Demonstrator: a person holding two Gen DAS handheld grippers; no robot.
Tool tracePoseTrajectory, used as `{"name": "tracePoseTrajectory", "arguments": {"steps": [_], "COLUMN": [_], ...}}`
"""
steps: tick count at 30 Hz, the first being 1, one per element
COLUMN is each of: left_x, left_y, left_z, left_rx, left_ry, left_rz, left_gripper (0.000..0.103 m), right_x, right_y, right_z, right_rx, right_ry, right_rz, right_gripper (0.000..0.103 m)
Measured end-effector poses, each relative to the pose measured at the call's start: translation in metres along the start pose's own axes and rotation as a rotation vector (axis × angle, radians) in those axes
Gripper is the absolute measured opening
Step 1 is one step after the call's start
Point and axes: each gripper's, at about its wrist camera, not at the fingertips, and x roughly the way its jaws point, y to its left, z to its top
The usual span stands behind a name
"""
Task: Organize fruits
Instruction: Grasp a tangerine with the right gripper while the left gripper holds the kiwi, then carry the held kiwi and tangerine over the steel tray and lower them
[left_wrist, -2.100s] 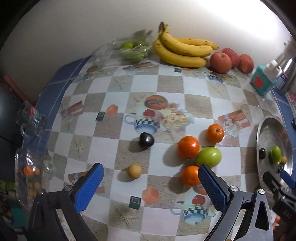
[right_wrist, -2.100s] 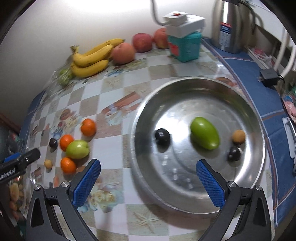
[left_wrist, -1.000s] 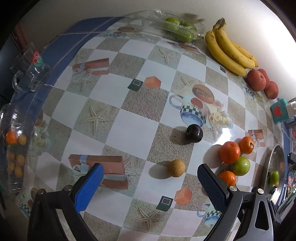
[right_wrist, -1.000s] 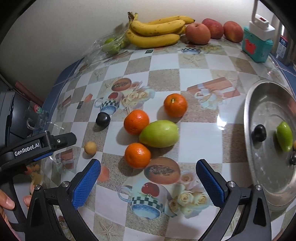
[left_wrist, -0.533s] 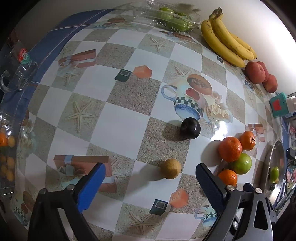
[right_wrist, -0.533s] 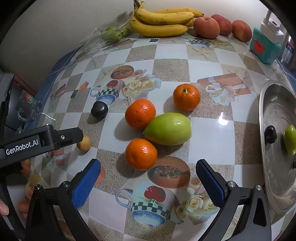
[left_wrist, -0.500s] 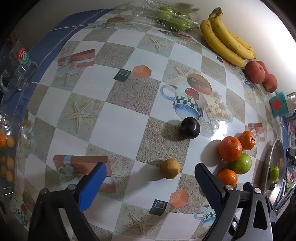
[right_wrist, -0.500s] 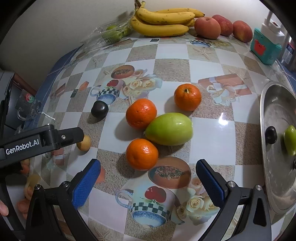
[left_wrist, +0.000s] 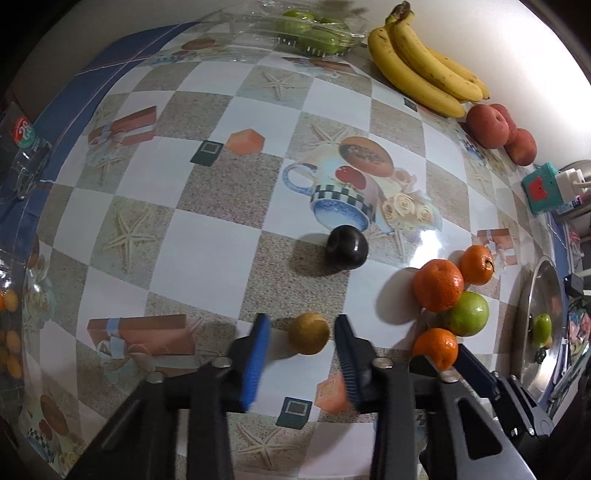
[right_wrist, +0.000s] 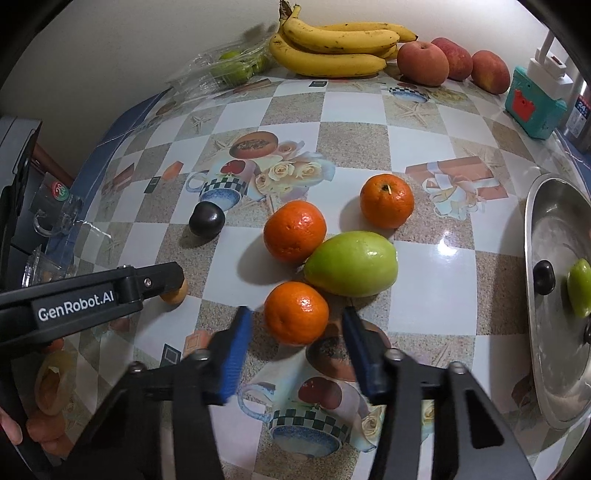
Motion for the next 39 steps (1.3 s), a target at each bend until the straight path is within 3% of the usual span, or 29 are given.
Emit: {"name": "tracePoseTrajectory", "arguments": {"steps": [3, 13, 27, 39], "left_x": [0.002, 0.0, -0.038, -0.058], "left_y": [-0.002, -0.009, -0.005, -0.01], "left_z": [-0.001, -0.004, 0.002, 0.003], "left_rx": [0.009, 0.024, 0.002, -0.001], "left_ry": [0.007, -0.002, -0.111, -0.165], "left_rz": [-0.005, -0.017, -0.036, -0.014], "left_gripper": [0.026, 0.025, 0.025, 0.025], "right_x": [0.0, -0.001, -0.029, -0.061], "right_y": [0.0, 0.0, 0.003, -0.005], "right_z": [0.0, -0.001, -0.001, 0.003], "right_rx": [0.0, 0.009, 0.017, 0.07], "right_ry": [-0.003, -0.007, -0.052, -0.085], "right_rz": [0.002, 0.017, 0.063, 0.044], "right_gripper": [0.038, 0.038, 0.037, 0.037]}}
